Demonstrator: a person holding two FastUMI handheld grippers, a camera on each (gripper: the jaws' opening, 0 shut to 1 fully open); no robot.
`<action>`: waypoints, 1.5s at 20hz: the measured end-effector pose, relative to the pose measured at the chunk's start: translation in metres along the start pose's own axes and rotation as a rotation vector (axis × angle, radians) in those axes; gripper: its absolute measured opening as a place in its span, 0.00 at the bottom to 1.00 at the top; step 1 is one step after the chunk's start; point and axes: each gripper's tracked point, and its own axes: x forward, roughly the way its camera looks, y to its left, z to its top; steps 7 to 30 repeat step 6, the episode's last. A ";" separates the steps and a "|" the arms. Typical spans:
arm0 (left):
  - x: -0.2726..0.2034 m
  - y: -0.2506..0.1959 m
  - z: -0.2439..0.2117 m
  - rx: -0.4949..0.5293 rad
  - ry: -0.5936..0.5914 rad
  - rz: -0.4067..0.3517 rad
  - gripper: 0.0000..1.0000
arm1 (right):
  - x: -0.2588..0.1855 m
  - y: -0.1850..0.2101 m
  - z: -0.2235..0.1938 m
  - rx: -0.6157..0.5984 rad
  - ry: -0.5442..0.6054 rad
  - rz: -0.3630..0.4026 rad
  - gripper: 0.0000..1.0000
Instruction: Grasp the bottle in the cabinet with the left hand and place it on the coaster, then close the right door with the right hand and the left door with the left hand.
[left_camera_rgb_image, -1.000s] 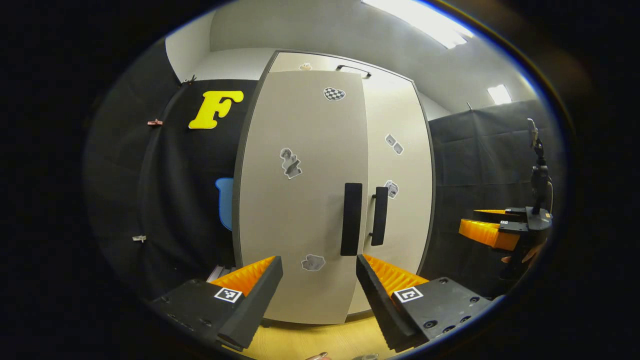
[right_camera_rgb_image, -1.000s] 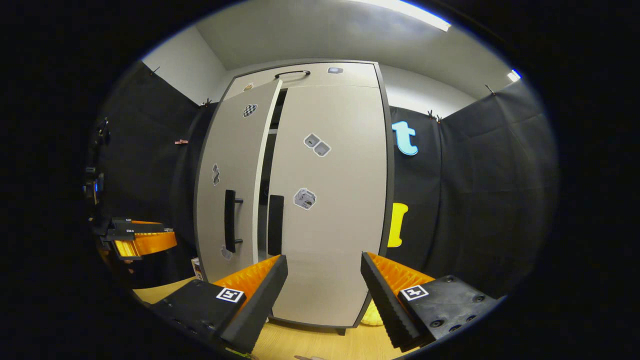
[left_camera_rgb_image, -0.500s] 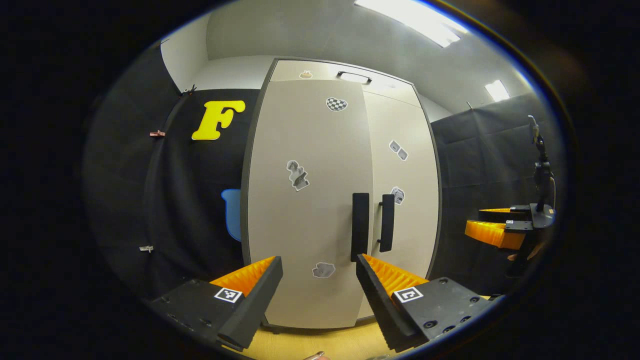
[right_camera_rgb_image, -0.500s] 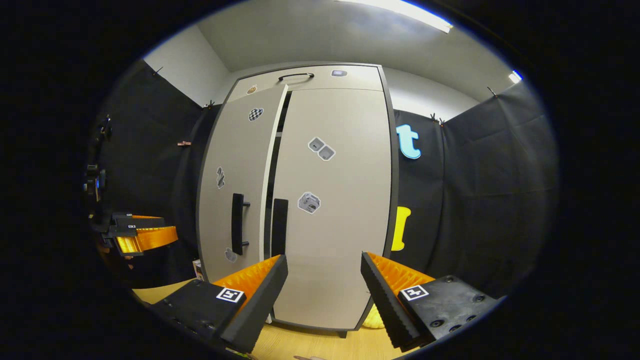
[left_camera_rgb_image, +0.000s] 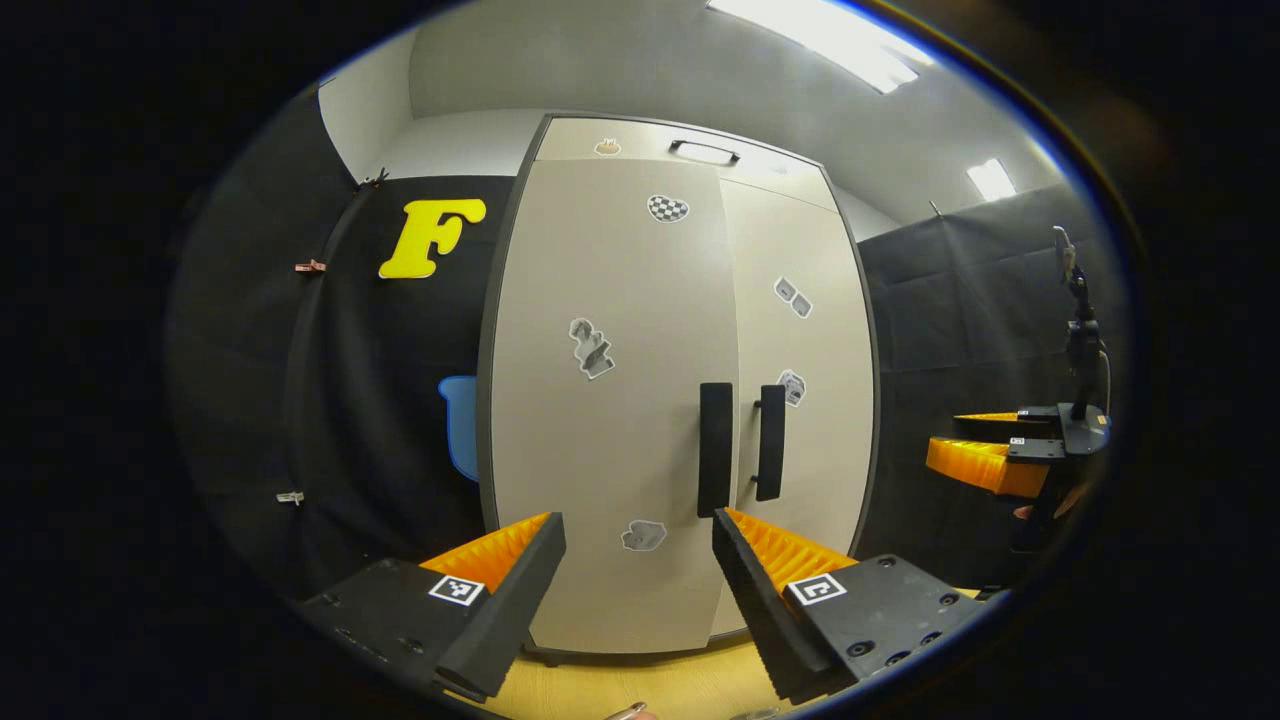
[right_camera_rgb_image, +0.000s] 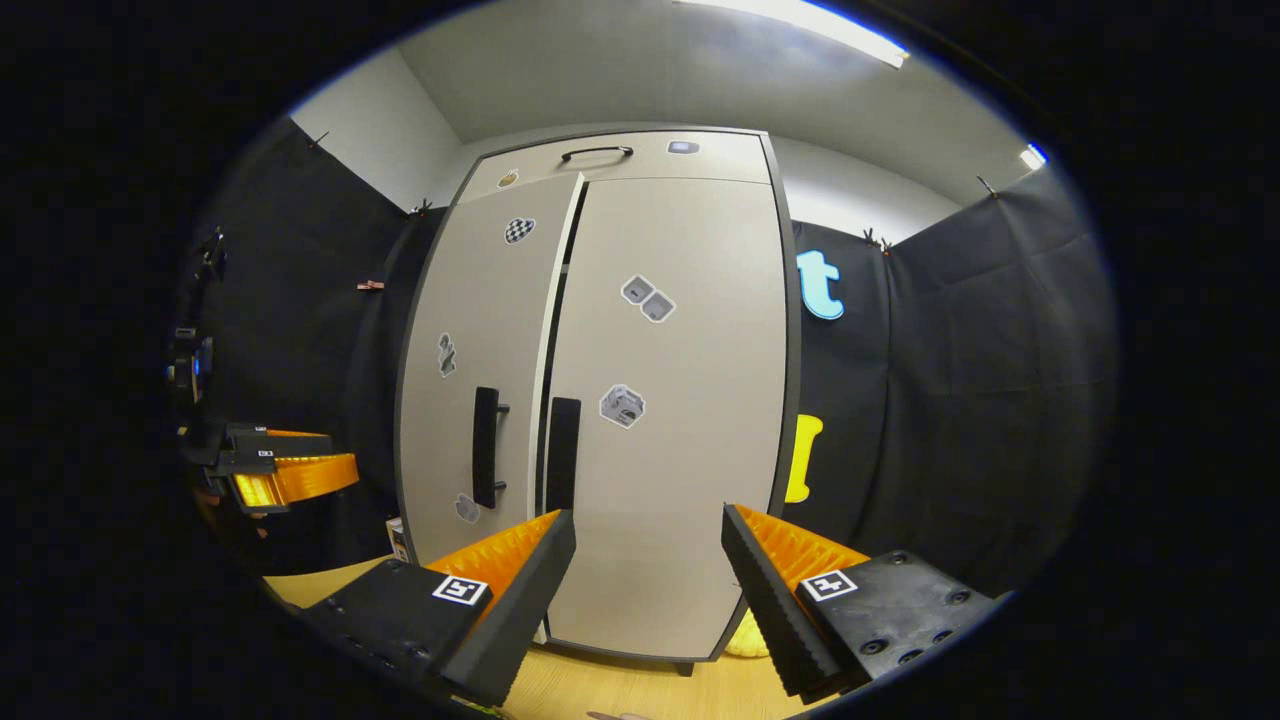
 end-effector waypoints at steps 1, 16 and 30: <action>0.001 0.000 0.000 0.001 0.000 0.000 0.94 | 0.000 0.000 0.000 -0.002 0.000 0.001 0.97; -0.001 -0.001 0.001 0.004 0.001 0.000 0.94 | -0.003 0.003 0.004 0.000 -0.011 0.008 0.97; -0.001 -0.001 0.001 0.004 0.001 0.000 0.94 | -0.003 0.003 0.004 0.000 -0.011 0.008 0.97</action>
